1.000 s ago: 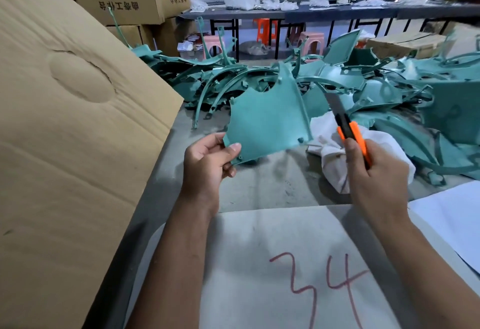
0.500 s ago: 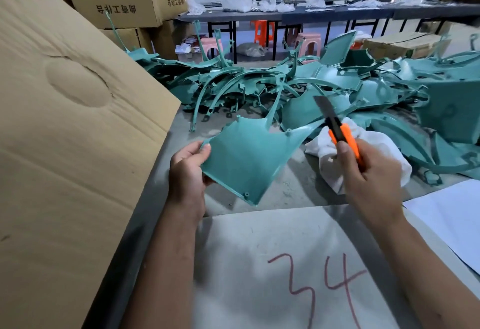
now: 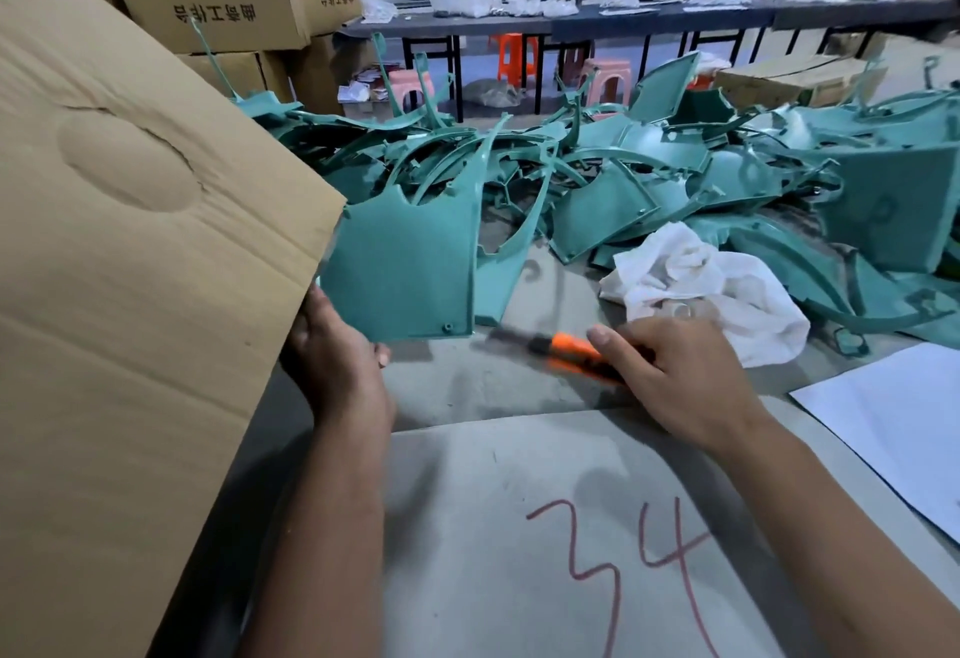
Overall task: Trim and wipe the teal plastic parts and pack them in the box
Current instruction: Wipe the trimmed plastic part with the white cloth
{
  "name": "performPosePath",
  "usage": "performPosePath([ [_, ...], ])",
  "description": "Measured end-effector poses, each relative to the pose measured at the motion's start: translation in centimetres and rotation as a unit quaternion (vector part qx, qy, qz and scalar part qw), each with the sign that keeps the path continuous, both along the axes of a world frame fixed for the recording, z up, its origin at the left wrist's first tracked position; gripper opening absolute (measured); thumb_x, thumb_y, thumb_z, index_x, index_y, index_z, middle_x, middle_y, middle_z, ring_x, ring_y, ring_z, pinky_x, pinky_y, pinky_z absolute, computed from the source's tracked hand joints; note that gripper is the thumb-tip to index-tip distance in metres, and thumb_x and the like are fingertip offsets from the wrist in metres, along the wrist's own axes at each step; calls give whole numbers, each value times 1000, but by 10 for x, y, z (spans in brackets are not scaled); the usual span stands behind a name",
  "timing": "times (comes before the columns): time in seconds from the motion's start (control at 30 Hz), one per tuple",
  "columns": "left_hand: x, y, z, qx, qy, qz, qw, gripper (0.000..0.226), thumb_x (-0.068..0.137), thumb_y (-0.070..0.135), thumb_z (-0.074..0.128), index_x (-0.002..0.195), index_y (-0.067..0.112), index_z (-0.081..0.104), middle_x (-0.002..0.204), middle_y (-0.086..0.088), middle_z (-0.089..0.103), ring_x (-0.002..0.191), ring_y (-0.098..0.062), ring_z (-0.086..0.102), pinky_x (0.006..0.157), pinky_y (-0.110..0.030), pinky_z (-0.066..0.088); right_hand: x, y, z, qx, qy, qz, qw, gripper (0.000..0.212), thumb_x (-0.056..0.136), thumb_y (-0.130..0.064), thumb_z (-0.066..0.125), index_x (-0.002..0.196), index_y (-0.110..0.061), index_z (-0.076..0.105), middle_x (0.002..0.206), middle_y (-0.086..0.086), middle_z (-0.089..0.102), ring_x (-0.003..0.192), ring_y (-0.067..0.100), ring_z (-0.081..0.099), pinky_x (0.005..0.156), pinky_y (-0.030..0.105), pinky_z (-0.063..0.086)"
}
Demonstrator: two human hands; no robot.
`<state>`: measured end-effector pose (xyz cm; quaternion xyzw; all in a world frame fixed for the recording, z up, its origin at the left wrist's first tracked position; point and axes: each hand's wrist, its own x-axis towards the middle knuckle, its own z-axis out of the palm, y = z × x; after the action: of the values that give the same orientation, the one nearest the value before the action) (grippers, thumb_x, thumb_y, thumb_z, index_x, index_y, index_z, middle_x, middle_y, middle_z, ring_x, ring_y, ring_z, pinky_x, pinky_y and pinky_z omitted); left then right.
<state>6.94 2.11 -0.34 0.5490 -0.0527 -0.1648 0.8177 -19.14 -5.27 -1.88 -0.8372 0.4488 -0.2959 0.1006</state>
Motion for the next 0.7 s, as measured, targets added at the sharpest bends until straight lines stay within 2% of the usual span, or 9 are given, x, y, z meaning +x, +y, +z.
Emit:
performPosePath([
  [0.07, 0, 0, -1, 18, 14, -1, 1000, 35, 101, 35, 53, 111, 6, 69, 101, -13, 70, 54, -18, 47, 39, -20, 28, 1, 1, 3, -49, -60, -5, 997, 57, 98, -60, 45, 61, -18, 58, 56, -4, 53, 63, 19, 53, 63, 43, 45],
  [0.17, -1, 2, 0, 38, 4, -10, 999, 37, 100, 41, 50, 101, 10, 70, 90, -3, 70, 52, -16, 55, 38, -19, 30, -9, -6, 5, -184, -128, -166, 960, 24, 92, -41, 69, 86, -18, 72, 88, 4, 65, 92, 31, 54, 82, 40, 42],
  [0.23, -7, 3, 1, 38, -11, -23, 999, 41, 104, 47, 47, 86, 17, 69, 75, 3, 73, 48, -11, 61, 36, -20, 32, -18, -14, 3, -148, -75, -284, 944, 40, 84, -40, 79, 119, -23, 70, 124, 14, 55, 118, 39, 43, 96, 46, 39],
  [0.3, -14, 2, 2, 36, -21, -43, 998, 48, 105, 52, 44, 79, 20, 67, 64, 4, 72, 46, -13, 61, 35, -21, 33, -29, -22, -4, -28, -4, -318, 948, 61, 80, -45, 82, 136, -33, 61, 142, 17, 41, 130, 42, 35, 104, 53, 37],
  [0.4, -20, -1, 2, 40, -21, -58, 997, 50, 106, 52, 43, 77, 17, 64, 63, 1, 71, 41, -13, 57, 35, -21, 33, -34, -28, -8, 48, -6, -264, 963, 27, 86, -26, 77, 110, -14, 73, 112, 18, 57, 112, 44, 54, 86, 42, 45],
  [0.5, -25, -4, 0, 42, -49, -73, 995, 45, 107, 47, 43, 79, 19, 65, 60, 5, 71, 39, -9, 57, 34, -20, 36, -36, -30, -4, -84, -157, -221, 959, 11, 85, -3, 65, 96, -4, 68, 92, 18, 65, 85, 37, 57, 68, 34, 32],
  [0.57, -27, -5, 0, 45, -74, -80, 993, 44, 108, 44, 44, 79, 20, 66, 61, 10, 72, 45, -7, 63, 36, -20, 42, -30, -23, 6, -93, -305, -156, 935, 16, 85, -6, 65, 100, -11, 62, 89, 3, 66, 77, 21, 57, 66, 27, 38],
  [0.63, -31, -6, 0, 39, -110, -92, 989, 41, 108, 41, 45, 80, 21, 67, 68, 10, 74, 59, -11, 71, 43, -25, 50, -14, -8, 15, 80, -508, -44, 856, 29, 84, -6, 69, 110, -16, 60, 87, -7, 67, 72, 9, 63, 61, 22, 49],
  [0.7, -37, -8, 0, 23, -151, -129, 980, 34, 108, 34, 47, 84, 21, 68, 74, 7, 75, 68, -16, 74, 48, -29, 55, 4, 7, 17, 271, -597, 65, 752, 28, 84, -6, 70, 111, -9, 63, 77, -2, 70, 59, 9, 65, 54, 25, 54],
])
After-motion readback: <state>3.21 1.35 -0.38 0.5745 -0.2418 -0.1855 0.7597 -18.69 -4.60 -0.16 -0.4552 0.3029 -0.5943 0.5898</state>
